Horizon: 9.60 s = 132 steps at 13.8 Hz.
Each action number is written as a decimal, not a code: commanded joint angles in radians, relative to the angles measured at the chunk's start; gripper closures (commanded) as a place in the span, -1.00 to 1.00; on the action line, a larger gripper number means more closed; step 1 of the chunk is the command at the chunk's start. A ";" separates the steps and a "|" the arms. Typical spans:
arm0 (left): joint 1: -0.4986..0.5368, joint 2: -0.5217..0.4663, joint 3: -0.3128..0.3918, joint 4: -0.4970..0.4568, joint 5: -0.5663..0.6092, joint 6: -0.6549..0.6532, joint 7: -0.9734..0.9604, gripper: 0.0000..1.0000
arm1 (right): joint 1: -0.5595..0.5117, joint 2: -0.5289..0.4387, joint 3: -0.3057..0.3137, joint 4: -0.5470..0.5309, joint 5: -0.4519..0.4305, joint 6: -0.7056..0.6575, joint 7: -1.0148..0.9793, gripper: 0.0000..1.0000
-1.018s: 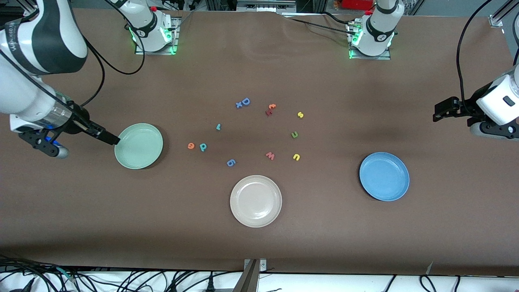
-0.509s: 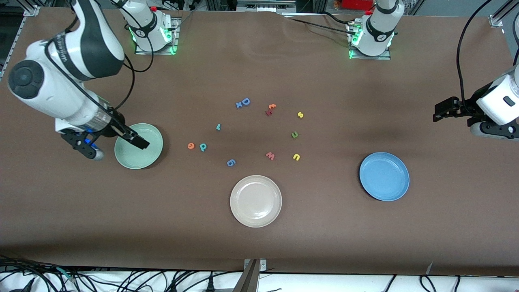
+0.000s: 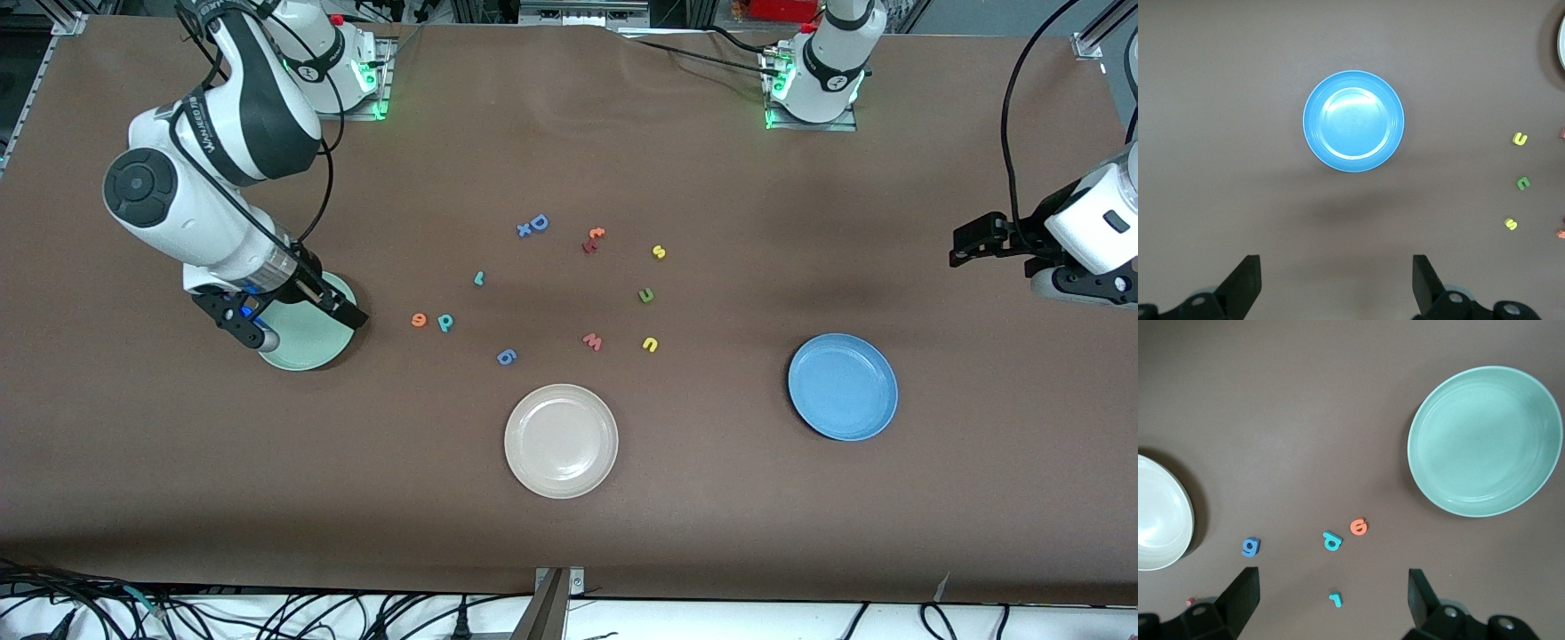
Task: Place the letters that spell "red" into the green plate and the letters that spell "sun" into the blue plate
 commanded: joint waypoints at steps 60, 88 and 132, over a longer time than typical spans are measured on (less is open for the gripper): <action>-0.333 0.352 -0.014 0.032 -0.086 0.386 -0.044 -1.00 | 0.179 0.358 -0.017 -0.048 -0.157 0.303 0.229 -0.97; -0.540 0.564 -0.021 -0.223 -0.085 0.952 -0.208 -1.00 | 0.185 0.391 -0.048 -0.067 -0.158 0.344 0.314 -0.35; -0.208 0.497 0.058 -0.004 -0.085 0.467 0.585 1.00 | -0.056 0.181 -0.129 -0.205 -0.105 0.165 -0.262 -0.80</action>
